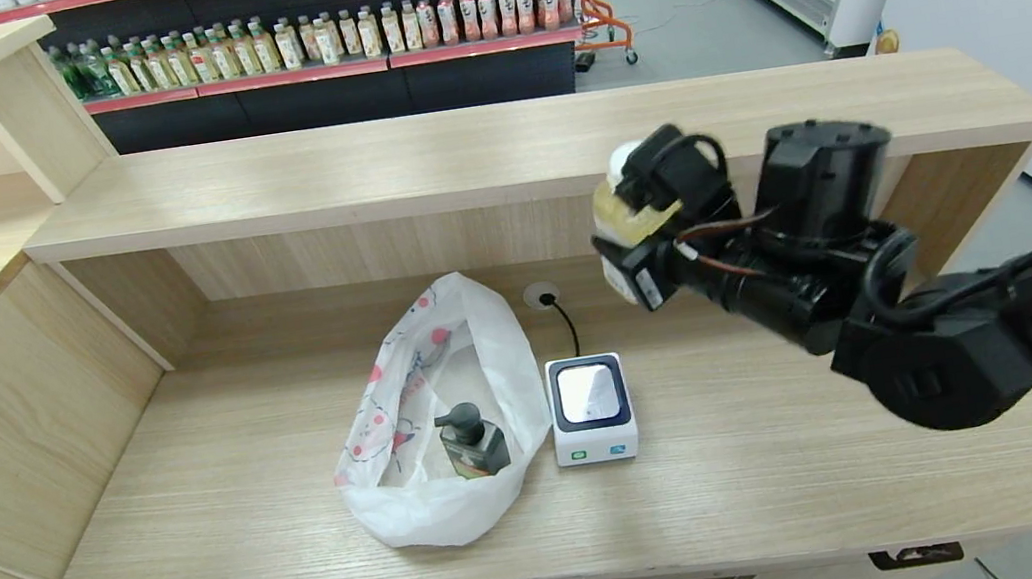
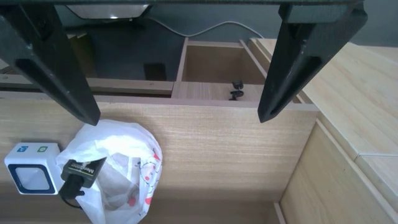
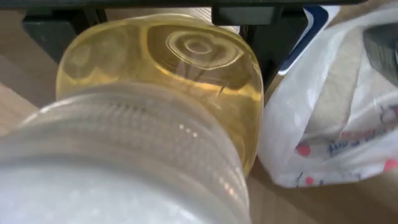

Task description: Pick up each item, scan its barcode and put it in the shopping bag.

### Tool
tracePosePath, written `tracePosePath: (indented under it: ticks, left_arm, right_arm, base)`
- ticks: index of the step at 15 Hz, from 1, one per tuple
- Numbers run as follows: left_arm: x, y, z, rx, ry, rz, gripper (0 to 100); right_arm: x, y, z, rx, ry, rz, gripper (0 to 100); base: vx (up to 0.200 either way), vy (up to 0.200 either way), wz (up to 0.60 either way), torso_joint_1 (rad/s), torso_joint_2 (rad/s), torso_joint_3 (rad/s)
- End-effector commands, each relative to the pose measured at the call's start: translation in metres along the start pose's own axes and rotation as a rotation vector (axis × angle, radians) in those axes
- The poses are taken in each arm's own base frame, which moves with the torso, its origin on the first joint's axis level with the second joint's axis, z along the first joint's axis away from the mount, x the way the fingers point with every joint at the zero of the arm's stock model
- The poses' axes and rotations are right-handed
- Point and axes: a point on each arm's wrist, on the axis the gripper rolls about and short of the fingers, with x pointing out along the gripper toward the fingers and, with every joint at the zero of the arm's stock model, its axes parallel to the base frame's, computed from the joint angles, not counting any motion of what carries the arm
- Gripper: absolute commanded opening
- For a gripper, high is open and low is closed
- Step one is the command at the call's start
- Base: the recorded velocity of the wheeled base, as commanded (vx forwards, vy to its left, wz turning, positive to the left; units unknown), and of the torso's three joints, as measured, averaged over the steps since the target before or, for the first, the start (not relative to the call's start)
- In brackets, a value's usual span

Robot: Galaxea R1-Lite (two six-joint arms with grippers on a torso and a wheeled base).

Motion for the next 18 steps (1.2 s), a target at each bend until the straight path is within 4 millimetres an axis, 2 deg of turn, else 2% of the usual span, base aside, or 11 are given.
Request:
tracePosePath:
  ticks: [1,5,10,15,18]
  left_arm:
    - [0.000,0.000,0.000,0.000,0.000,-0.002,100]
    - [0.000,0.000,0.000,-0.005,0.000,0.002,100]
    - [0.000,0.000,0.000,0.003,0.000,0.002,100]
    - [0.000,0.000,0.000,0.000,0.000,0.000,100]
    - [0.000,0.000,0.000,0.000,0.000,0.000,100]
  right_arm:
    - [-0.026,-0.039,0.034,0.222,-0.049,-0.073,0]
    - [-0.024,-0.047,0.024,0.418,-0.003,-0.056,0]
    - [-0.017,-0.028,0.003,0.445,0.050,0.086,0]
    - [0.014,-0.001,-0.036,0.484,0.057,0.196,0]
    - [0.023,0.006,-0.057,0.570,0.088,0.260,0]
  base:
    - [0.000,0.000,0.00,0.000,0.00,0.000]
    - [0.000,0.200,0.00,0.001,0.00,0.002]
    - [0.000,0.200,0.00,0.004,0.01,0.003]
    - [0.000,0.000,0.00,0.000,0.00,0.000]
    - [0.000,0.000,0.00,0.000,0.00,0.000]
